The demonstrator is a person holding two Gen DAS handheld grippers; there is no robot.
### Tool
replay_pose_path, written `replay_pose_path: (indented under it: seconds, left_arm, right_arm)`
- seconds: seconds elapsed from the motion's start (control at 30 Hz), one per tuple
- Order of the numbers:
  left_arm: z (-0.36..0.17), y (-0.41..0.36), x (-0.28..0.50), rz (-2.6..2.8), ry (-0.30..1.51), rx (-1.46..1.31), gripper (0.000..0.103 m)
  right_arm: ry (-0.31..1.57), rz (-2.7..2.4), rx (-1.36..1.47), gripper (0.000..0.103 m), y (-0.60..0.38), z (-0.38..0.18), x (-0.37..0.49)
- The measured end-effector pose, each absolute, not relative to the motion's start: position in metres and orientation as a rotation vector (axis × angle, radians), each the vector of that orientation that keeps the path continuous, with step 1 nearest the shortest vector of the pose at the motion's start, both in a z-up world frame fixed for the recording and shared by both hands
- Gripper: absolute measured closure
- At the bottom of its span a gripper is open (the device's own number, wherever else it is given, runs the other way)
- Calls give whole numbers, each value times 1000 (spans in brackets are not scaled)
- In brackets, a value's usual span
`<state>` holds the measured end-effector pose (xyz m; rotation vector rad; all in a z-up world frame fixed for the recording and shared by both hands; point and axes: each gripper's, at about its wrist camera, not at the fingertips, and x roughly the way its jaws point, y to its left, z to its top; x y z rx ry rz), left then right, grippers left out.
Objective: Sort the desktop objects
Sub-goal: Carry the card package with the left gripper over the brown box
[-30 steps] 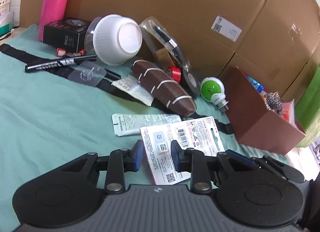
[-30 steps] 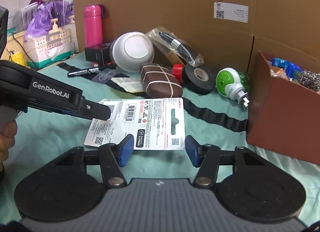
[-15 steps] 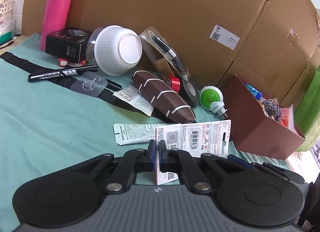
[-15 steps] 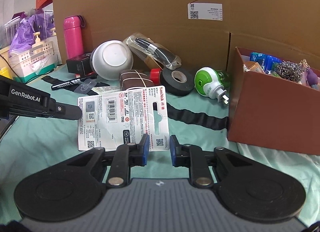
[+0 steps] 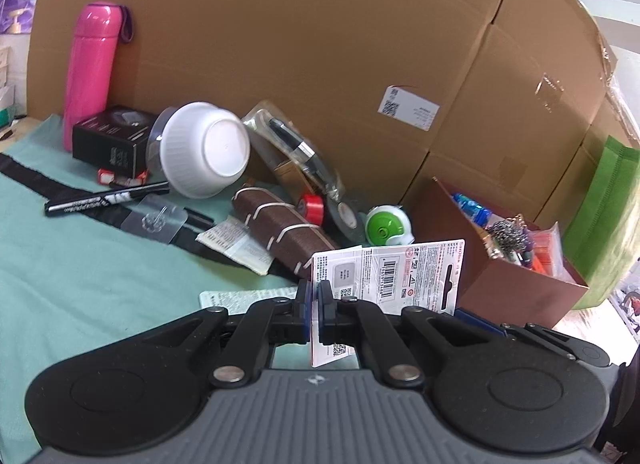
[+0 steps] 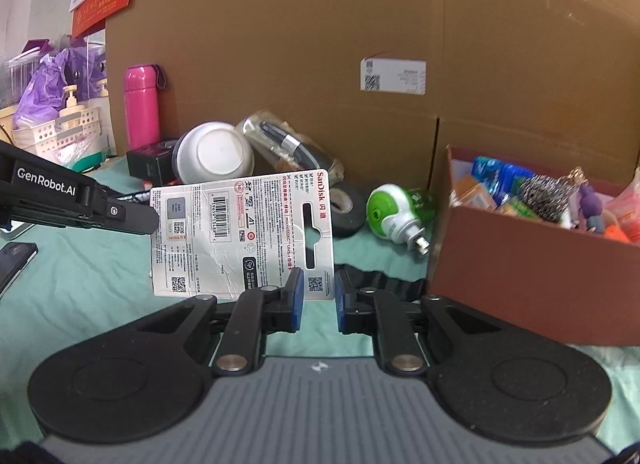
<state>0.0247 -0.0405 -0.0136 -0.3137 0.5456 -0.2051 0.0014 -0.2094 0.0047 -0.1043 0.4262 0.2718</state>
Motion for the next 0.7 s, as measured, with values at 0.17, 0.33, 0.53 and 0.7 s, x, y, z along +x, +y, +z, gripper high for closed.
replay_pose_path:
  seconds: [0.17,0.33,0.53,0.7]
  left_arm:
    - [0,-55,29,-252,515,-301,103]
    - [13,-76,38,-310,492,-291,103]
    - [30,-108,53,-392,459,-272,103]
    - [41,-142,70,-457,443,-254,103]
  right_arm:
    - [380,224,-110,88,-222,19,-2]
    - [343,165,-108,88,-241,32,-3]
    - [287,84,-91,88,-275,51,-3]
    - [260,11,-83,88,-304,62,2]
